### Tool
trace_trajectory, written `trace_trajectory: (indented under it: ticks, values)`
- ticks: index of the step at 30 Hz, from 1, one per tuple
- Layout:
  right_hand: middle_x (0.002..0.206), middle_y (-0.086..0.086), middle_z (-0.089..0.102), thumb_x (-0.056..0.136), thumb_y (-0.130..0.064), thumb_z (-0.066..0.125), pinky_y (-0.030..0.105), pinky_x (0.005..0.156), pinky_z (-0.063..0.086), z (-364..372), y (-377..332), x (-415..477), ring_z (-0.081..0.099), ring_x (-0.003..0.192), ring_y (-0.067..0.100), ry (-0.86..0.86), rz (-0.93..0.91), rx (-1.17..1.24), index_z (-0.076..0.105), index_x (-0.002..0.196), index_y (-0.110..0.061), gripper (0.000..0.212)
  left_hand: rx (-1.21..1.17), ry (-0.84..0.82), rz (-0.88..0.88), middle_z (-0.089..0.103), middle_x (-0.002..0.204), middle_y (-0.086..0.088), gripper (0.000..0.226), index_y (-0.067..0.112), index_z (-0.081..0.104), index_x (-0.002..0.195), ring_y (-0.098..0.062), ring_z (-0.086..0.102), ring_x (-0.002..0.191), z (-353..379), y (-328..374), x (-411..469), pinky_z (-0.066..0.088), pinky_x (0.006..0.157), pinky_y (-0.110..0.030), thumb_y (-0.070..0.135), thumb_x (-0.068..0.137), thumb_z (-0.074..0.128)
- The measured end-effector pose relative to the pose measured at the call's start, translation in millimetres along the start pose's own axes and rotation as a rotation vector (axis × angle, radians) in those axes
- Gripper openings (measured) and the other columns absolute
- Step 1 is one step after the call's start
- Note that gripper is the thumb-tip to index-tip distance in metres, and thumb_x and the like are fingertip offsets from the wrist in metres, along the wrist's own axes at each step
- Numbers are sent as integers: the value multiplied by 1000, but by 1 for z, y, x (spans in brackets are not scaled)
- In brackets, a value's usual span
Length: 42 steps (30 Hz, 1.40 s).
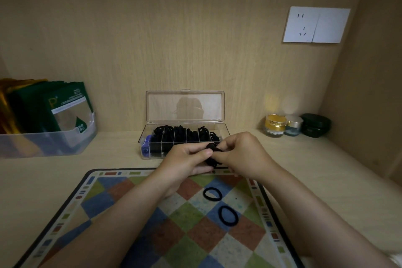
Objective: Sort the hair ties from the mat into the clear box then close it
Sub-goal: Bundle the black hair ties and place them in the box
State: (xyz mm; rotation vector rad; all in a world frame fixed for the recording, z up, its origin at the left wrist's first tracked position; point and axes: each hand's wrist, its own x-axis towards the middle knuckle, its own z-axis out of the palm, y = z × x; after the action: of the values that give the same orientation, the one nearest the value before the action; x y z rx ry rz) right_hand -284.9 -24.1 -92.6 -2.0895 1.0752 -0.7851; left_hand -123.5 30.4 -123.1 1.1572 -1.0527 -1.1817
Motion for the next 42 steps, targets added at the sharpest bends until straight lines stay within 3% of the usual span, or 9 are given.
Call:
trace_trajectory:
  ticks: [4, 10, 15, 21, 24, 29, 35, 38, 42]
  values:
    - [50, -4, 60, 87, -27, 75, 24, 41, 45, -8, -3, -2, 54, 40, 10, -131, 21, 93, 76, 86, -10, 17, 25, 11, 9, 74, 114, -7, 27, 8, 68, 122, -17, 72, 104, -2, 1, 0, 60, 83, -30, 5, 96, 59]
    - [60, 0, 63, 79, -25, 83, 25, 39, 44, -8, 2, -1, 58, 46, 14, -92, 85, 122, 70, 86, -9, 22, 93, -91, -28, 74, 116, -5, 28, 10, 69, 122, -19, 71, 106, -9, 3, -2, 60, 83, -30, 7, 96, 60]
    - [59, -2, 66, 82, -20, 80, 25, 40, 43, -12, 1, -3, 58, 47, 13, -134, 100, 179, 74, 90, -10, 14, 179, -43, -26, 72, 118, -7, 30, 10, 68, 124, -18, 72, 104, -14, 4, 0, 60, 81, -28, 6, 95, 61]
    - [78, 6, 76, 83, -18, 78, 25, 42, 42, -22, -4, -6, 55, 49, 13, -24, 93, 273, 79, 83, -13, 5, 339, 69, -32, 72, 117, -6, 31, 11, 67, 125, -16, 72, 101, -23, 4, 3, 61, 78, -26, 9, 94, 65]
    - [73, 5, 75, 81, -17, 79, 22, 38, 38, -17, -8, -6, 52, 44, 13, -47, 59, 343, 79, 84, -12, 6, 318, 48, -42, 74, 110, -2, 31, 14, 68, 122, -13, 71, 101, -19, 4, 1, 61, 76, -25, 13, 92, 69]
    - [64, 12, 70, 79, -19, 83, 22, 39, 37, -2, 1, 0, 46, 40, 12, 4, 80, 196, 79, 75, -13, 9, 110, -30, -90, 77, 103, -7, 23, 11, 73, 114, -11, 74, 88, -10, 7, -3, 60, 77, -27, 15, 93, 66]
    - [59, -6, 68, 78, -17, 83, 12, 46, 40, 1, 6, 1, 54, 43, -6, 75, 30, 41, 76, 67, -19, 14, 15, -100, -137, 75, 112, -8, 37, 8, 70, 119, -22, 72, 105, -9, 10, -5, 57, 93, -38, 34, 93, 65]
    - [57, -11, 68, 76, -21, 84, 11, 51, 42, 5, 8, 2, 57, 49, -7, 97, -8, -16, 76, 67, -21, 13, 98, -5, -87, 70, 113, 1, 39, 8, 67, 123, -11, 69, 103, -7, 8, -4, 60, 85, -31, 20, 87, 74]
    - [67, -7, 71, 79, -27, 83, 17, 53, 46, 2, 7, 2, 59, 51, -1, -4, -42, -12, 77, 77, -23, 7, 189, 63, -89, 71, 116, -9, 35, 9, 66, 122, -20, 72, 101, -14, 5, 1, 61, 81, -31, 6, 88, 71]
